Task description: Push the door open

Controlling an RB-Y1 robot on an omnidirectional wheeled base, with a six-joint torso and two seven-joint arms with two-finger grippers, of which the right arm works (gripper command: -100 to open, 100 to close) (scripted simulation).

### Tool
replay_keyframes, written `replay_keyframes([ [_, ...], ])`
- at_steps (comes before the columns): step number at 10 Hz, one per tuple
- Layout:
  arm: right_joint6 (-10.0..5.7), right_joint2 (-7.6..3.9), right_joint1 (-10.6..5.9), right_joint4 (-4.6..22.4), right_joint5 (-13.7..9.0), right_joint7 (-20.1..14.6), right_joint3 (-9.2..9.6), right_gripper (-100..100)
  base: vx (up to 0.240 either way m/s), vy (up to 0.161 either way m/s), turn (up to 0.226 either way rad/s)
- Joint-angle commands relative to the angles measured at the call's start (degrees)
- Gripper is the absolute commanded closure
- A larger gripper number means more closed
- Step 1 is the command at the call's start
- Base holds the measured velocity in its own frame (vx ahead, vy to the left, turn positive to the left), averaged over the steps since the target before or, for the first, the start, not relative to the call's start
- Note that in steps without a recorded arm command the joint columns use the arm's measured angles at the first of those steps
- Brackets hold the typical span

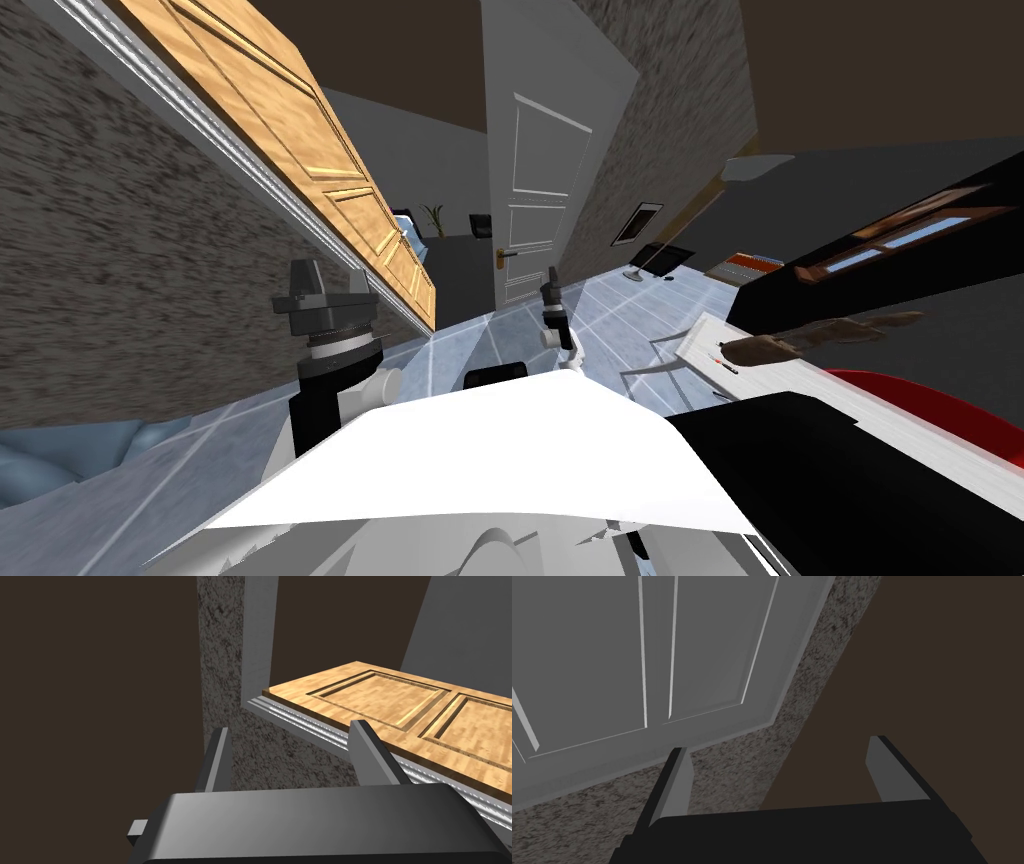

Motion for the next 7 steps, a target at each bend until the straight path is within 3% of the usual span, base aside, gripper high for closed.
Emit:
replay_keyframes([
  [1, 0.37, -0.19, -0.92, 2.2, 0.0, -0.2, 0.08, -100, 0.095, -0.060, 0.038],
  [7, 2.40, -0.26, -5.25, 10.3, 0.1, -0.6, 0.42, -100, 0.096, -0.051, 0.048],
])
